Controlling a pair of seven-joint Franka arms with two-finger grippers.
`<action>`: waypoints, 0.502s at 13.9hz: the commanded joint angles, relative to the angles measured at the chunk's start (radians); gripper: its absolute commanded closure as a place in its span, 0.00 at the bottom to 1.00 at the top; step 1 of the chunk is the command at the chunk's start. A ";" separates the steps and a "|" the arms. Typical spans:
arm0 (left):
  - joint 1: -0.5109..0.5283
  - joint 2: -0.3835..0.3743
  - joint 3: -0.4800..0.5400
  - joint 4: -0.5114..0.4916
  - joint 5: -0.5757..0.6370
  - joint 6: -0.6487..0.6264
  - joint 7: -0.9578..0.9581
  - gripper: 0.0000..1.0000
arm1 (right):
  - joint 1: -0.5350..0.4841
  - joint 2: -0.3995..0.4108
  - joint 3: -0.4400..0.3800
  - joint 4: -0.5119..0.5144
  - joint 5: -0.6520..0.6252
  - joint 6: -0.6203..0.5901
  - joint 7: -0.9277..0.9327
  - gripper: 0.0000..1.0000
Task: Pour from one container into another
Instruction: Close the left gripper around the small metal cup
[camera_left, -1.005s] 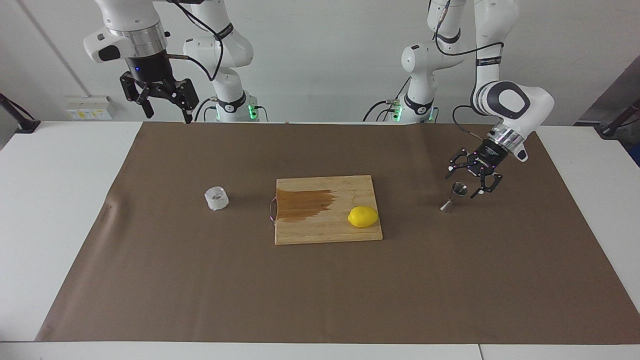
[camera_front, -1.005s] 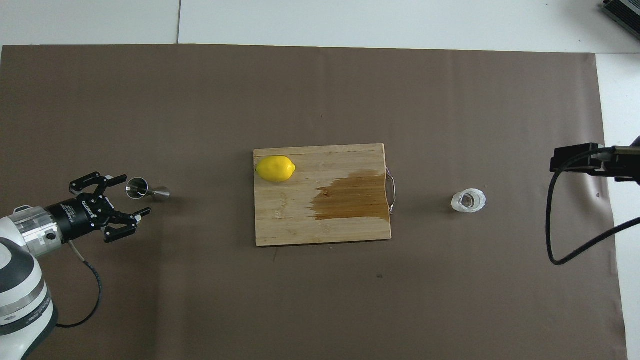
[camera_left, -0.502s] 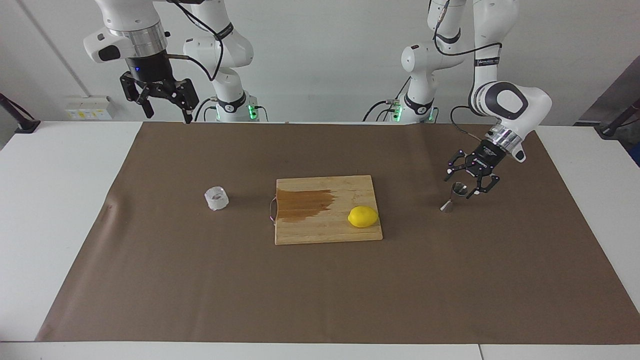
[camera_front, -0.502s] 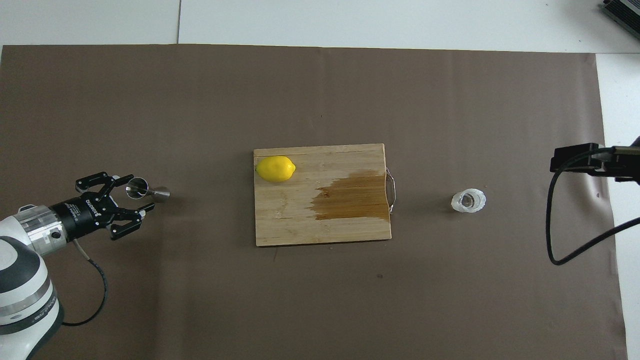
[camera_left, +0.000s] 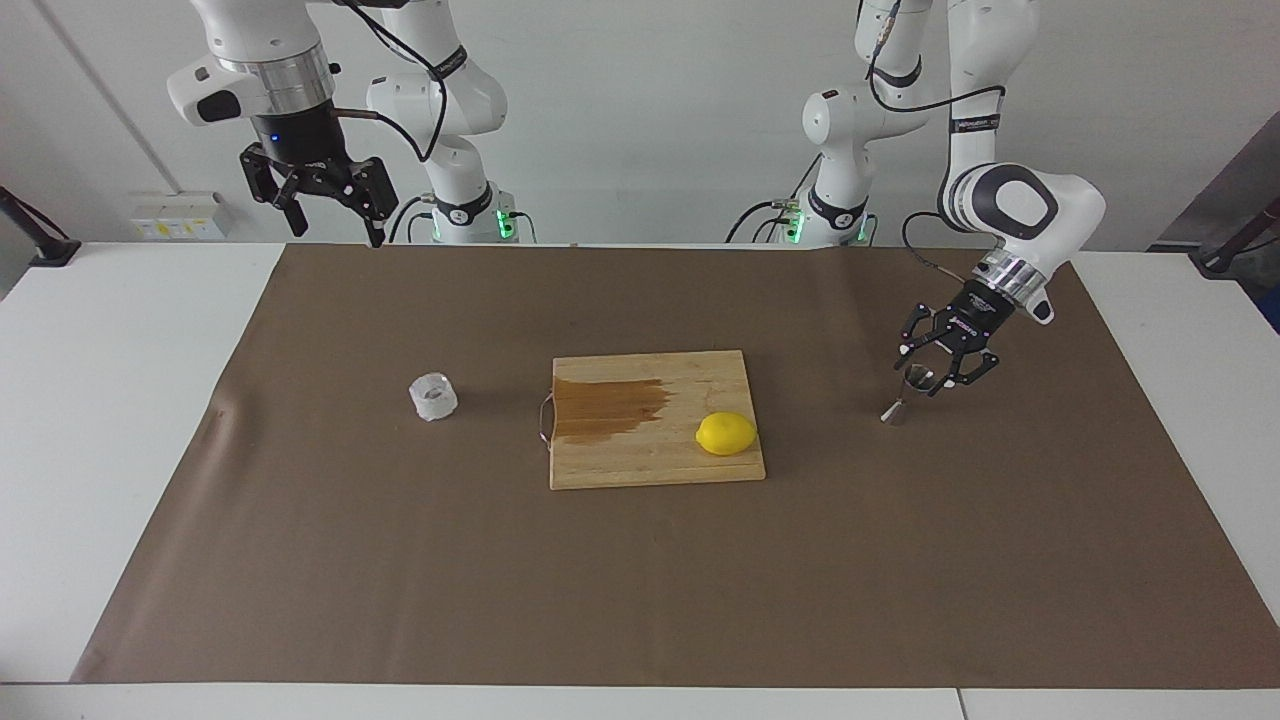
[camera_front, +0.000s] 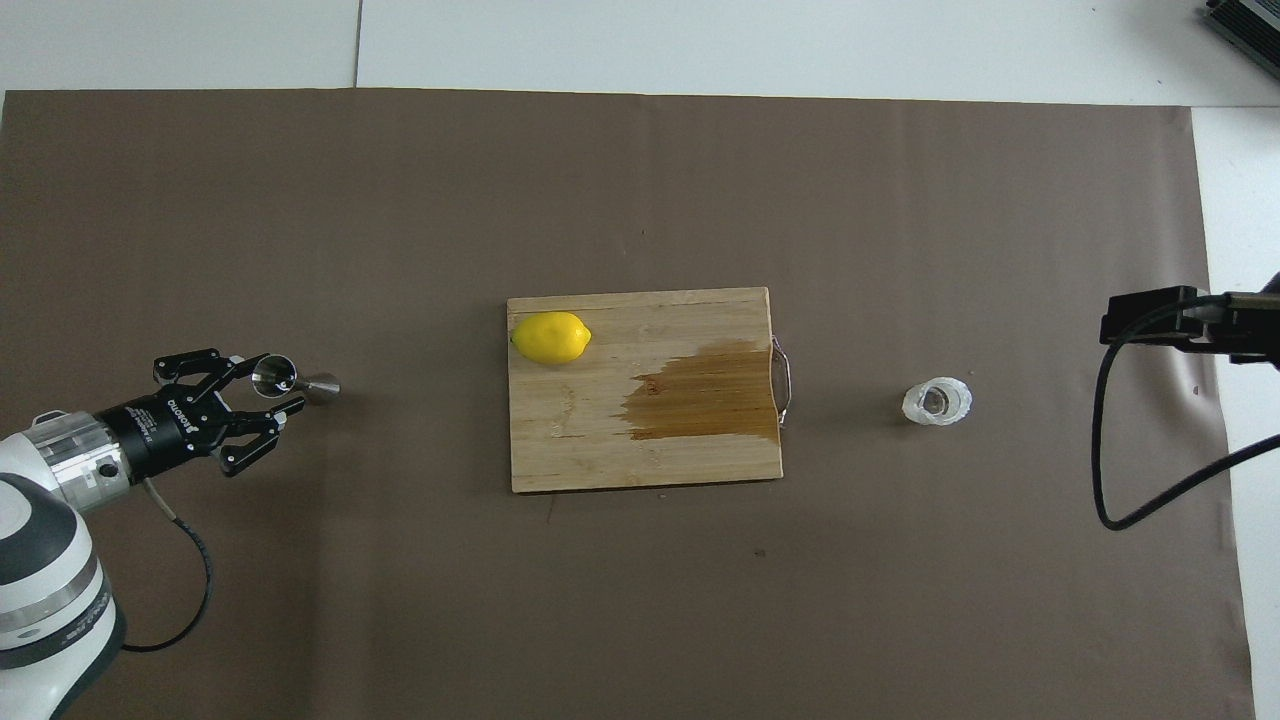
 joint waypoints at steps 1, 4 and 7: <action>-0.006 0.001 0.003 -0.007 -0.021 0.014 0.026 1.00 | -0.009 -0.019 0.000 -0.017 0.011 -0.010 -0.014 0.00; -0.009 0.002 0.003 0.000 -0.021 0.011 0.031 1.00 | -0.009 -0.019 0.000 -0.017 0.011 -0.010 -0.014 0.00; -0.006 0.010 0.003 0.009 -0.021 0.004 0.029 1.00 | -0.009 -0.019 0.000 -0.017 0.011 -0.010 -0.014 0.00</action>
